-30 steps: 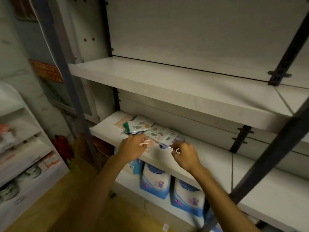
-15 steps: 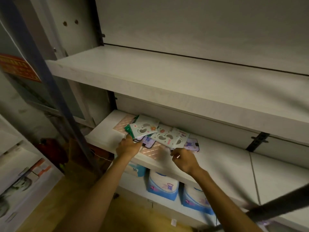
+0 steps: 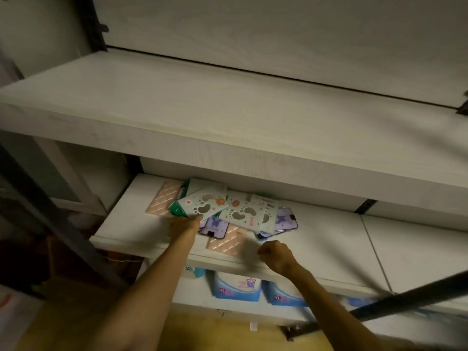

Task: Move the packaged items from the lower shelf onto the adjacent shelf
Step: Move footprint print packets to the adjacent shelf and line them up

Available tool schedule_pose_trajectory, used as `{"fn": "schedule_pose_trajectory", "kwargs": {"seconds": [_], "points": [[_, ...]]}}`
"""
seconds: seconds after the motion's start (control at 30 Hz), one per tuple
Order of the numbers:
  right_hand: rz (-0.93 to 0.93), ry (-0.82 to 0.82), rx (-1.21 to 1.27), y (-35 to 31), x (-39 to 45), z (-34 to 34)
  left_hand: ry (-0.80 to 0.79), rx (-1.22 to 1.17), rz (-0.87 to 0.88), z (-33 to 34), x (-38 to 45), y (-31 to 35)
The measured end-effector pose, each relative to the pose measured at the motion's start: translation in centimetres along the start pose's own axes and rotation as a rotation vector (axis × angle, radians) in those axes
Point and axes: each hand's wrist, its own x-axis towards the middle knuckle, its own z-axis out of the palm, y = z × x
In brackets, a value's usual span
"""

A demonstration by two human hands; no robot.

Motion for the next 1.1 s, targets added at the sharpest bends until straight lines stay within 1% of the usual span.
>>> {"fn": "schedule_pose_trajectory", "kwargs": {"seconds": [0.1, 0.17, 0.23, 0.3, 0.43, 0.5, 0.6, 0.73, 0.8, 0.87, 1.0, 1.1], "points": [[0.050, 0.053, 0.017, -0.6, 0.6, 0.2, -0.077, -0.021, 0.000, 0.5, 2.3, -0.3], [0.050, 0.116, 0.033, -1.2, 1.2, 0.1, -0.086, -0.001, -0.010, 1.0, 4.9, -1.4], [0.040, 0.193, 0.043, -1.8, 1.9, -0.1, -0.082, 0.034, -0.003, 0.1, 4.3, -1.2], [0.017, 0.260, 0.030, -2.1, 2.9, -0.5, -0.088, 0.016, 0.005, -1.1, 2.9, -0.5], [0.006, 0.317, -0.037, -2.9, 5.1, -1.6, -0.116, -0.086, -0.001, -3.3, 3.1, 0.2], [0.001, 0.308, -0.071, -3.5, 6.2, -2.1, -0.171, -0.198, -0.038, -4.5, 3.5, 0.3], [-0.028, 0.247, -0.052, -4.1, 7.8, -2.7, -0.281, -0.396, -0.102, -6.6, 3.4, 0.8], [-0.036, 0.150, -0.123, -4.2, 9.3, -3.0, -0.439, -0.661, -0.130, -8.7, 3.2, 1.0], [-0.034, 0.122, -0.197, -4.0, 9.9, -2.8, -0.487, -0.728, -0.125, -9.0, 3.2, 1.0], [-0.035, 0.121, -0.250, -3.6, 10.3, -2.6, -0.496, -0.762, -0.121, -9.2, 3.5, 1.0], [-0.084, 0.142, -0.259, -3.4, 10.5, -2.3, -0.475, -0.828, -0.160, -9.3, 4.3, 1.0], [-0.034, 0.174, -0.301, -3.3, 10.5, -2.1, -0.463, -0.866, -0.182, -9.2, 4.5, 1.1]]}}
